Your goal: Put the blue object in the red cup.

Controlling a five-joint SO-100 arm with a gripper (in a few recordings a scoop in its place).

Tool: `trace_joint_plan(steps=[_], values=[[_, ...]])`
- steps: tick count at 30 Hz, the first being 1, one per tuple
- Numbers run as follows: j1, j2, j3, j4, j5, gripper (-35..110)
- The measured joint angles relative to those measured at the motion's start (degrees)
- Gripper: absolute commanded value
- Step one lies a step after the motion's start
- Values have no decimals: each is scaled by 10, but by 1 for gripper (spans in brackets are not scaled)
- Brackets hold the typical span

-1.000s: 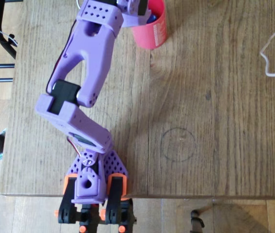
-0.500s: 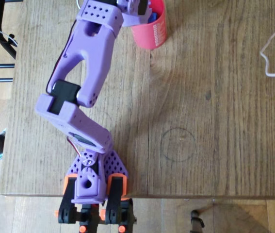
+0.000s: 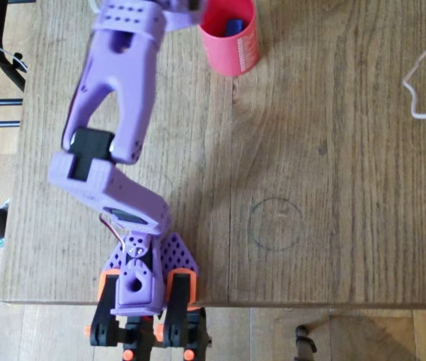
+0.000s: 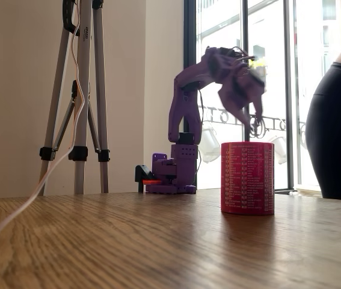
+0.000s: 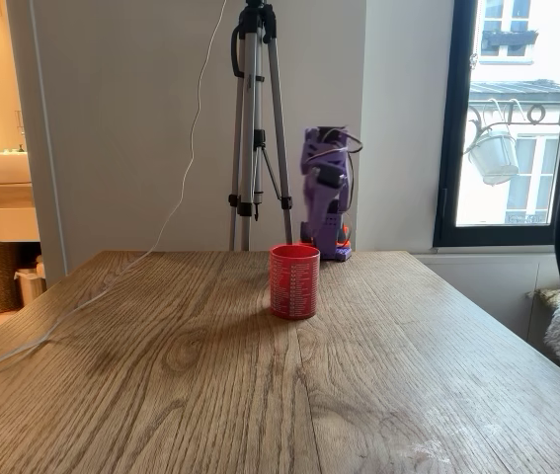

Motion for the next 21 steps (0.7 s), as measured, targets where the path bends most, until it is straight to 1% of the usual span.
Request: trace_joint_plan(steps=[3,4,7,11,15,17,21], values=[[-24,34,-1,24,25,0],[-49,63,4,41,52,0],[-150,178,29,65,86,0],[-210,323,80,105,114,0],[-209,510,105,194,131,0],[-215,584,124,225,123,0],[-199,742,231,263,94,0]])
